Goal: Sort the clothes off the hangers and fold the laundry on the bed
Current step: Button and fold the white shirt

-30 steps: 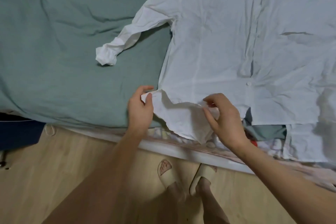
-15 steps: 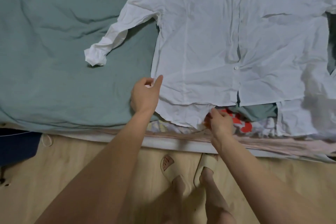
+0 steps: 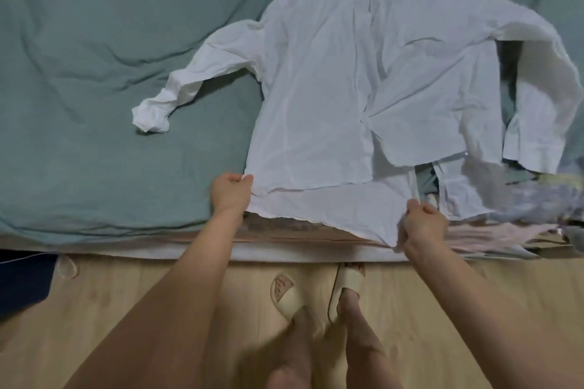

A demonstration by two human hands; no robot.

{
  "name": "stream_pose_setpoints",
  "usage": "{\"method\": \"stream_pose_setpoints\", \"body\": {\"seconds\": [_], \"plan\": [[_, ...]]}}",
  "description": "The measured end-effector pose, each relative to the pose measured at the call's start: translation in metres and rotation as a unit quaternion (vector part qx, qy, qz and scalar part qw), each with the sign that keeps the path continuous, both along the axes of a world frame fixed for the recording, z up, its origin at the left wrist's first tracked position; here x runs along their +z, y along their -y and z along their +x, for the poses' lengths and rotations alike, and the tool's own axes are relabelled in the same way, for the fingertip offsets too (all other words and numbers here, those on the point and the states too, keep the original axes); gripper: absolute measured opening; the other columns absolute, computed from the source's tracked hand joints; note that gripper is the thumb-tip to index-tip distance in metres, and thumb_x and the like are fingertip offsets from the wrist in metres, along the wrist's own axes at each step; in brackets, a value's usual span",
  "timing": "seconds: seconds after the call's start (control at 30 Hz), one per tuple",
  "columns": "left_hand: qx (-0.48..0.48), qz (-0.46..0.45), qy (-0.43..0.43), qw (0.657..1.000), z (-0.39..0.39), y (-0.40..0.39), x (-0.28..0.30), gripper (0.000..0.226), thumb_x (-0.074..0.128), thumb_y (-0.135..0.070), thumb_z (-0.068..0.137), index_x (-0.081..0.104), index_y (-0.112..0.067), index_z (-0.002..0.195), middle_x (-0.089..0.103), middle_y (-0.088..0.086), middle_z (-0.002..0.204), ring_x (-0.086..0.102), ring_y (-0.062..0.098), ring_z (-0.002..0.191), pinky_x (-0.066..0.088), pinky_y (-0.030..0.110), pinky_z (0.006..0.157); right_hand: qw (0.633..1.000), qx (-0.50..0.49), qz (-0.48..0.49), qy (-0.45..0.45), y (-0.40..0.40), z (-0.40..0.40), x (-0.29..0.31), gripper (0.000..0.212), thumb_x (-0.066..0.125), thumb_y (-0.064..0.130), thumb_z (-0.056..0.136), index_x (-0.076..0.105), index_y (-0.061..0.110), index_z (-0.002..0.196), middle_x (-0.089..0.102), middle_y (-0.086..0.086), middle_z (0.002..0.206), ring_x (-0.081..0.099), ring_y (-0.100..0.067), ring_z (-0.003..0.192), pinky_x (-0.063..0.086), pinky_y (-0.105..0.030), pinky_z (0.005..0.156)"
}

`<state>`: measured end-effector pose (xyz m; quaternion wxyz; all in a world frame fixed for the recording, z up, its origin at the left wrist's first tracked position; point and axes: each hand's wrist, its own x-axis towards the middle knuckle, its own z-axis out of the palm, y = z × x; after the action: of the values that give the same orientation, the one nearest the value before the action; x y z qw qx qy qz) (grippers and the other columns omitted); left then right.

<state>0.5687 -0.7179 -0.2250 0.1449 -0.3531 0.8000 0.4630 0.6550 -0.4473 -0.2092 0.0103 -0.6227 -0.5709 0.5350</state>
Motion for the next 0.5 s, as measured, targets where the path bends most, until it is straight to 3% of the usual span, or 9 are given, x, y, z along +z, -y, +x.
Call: {"method": "stream_pose_setpoints", "body": {"seconds": [0.07, 0.1, 0.23, 0.3, 0.37, 0.43, 0.5], "plan": [[-0.086, -0.065, 0.013, 0.994, 0.005, -0.003, 0.000, 0.017, 0.061, -0.008, 0.088, 0.065, 0.002, 0.101, 0.067, 0.016, 0.099, 0.062, 0.030, 0.095, 0.040, 0.026, 0.072, 0.996, 0.077, 0.008, 0.044, 0.003, 0.001, -0.008, 0.030, 0.043, 0.015, 0.098, 0.046, 0.010, 0.069, 0.047, -0.013, 0.062, 0.045, -0.021, 0.053, 0.037, -0.024, 0.046], [-0.107, -0.076, -0.003, 0.991, 0.005, -0.006, 0.000, 0.020, 0.060, -0.007, 0.087, 0.061, 0.001, 0.106, 0.066, 0.018, 0.102, 0.061, 0.032, 0.097, 0.041, 0.027, 0.075, 0.990, 0.127, 0.028, 0.063, 0.004, 0.000, -0.012, 0.027, 0.043, 0.016, 0.099, 0.052, 0.006, 0.075, 0.052, -0.015, 0.072, 0.048, -0.024, 0.065, 0.040, -0.028, 0.057], [-0.184, -0.051, -0.099, 0.977, 0.001, -0.016, 0.001, 0.047, 0.053, 0.005, 0.085, 0.044, -0.007, 0.129, 0.058, 0.009, 0.098, 0.054, 0.023, 0.086, 0.034, 0.022, 0.069, 0.959, 0.256, 0.034, 0.116, 0.001, -0.002, -0.030, 0.026, 0.046, 0.016, 0.097, 0.064, -0.003, 0.103, 0.063, -0.022, 0.110, 0.056, -0.033, 0.098, 0.046, -0.039, 0.090], [-0.272, -0.099, -0.075, 0.954, 0.003, -0.012, -0.009, 0.044, 0.047, 0.009, 0.081, 0.050, -0.007, 0.122, 0.061, 0.014, 0.104, 0.058, 0.029, 0.092, 0.036, 0.026, 0.070, 0.949, 0.270, 0.028, 0.158, -0.010, -0.003, -0.038, 0.027, 0.052, 0.016, 0.093, 0.063, -0.001, 0.112, 0.064, -0.021, 0.115, 0.060, -0.033, 0.097, 0.051, -0.043, 0.092], [-0.325, -0.156, 0.007, 0.933, 0.003, -0.006, -0.015, 0.037, 0.047, 0.005, 0.083, 0.049, -0.004, 0.118, 0.059, 0.020, 0.116, 0.056, 0.037, 0.105, 0.041, 0.034, 0.079, 0.923, 0.303, 0.025, 0.236, -0.019, -0.001, -0.037, 0.030, 0.060, 0.017, 0.088, 0.061, 0.004, 0.115, 0.063, -0.017, 0.119, 0.060, -0.030, 0.099, 0.051, -0.037, 0.089], [-0.354, -0.219, 0.060, 0.907, 0.002, -0.006, -0.014, 0.042, 0.053, 0.001, 0.083, 0.043, -0.003, 0.124, 0.050, 0.023, 0.124, 0.050, 0.040, 0.114, 0.041, 0.041, 0.089, 0.899, 0.345, 0.139, 0.231, -0.025, -0.001, -0.031, 0.029, 0.061, 0.012, 0.086, 0.057, 0.003, 0.113, 0.060, -0.017, 0.119, 0.057, -0.032, 0.107, 0.047, -0.037, 0.088], [-0.390, -0.277, -0.065, 0.876, 0.002, -0.014, -0.013, 0.053, 0.065, -0.004, 0.077, 0.045, -0.002, 0.126, 0.045, 0.022, 0.126, 0.045, 0.041, 0.116, 0.038, 0.044, 0.094, 0.864, 0.366, 0.331, 0.100, -0.025, -0.001, -0.027, 0.027, 0.060, 0.006, 0.082, 0.053, 0.000, 0.107, 0.056, -0.020, 0.111, 0.052, -0.037, 0.103, 0.041, -0.042, 0.083]]}}
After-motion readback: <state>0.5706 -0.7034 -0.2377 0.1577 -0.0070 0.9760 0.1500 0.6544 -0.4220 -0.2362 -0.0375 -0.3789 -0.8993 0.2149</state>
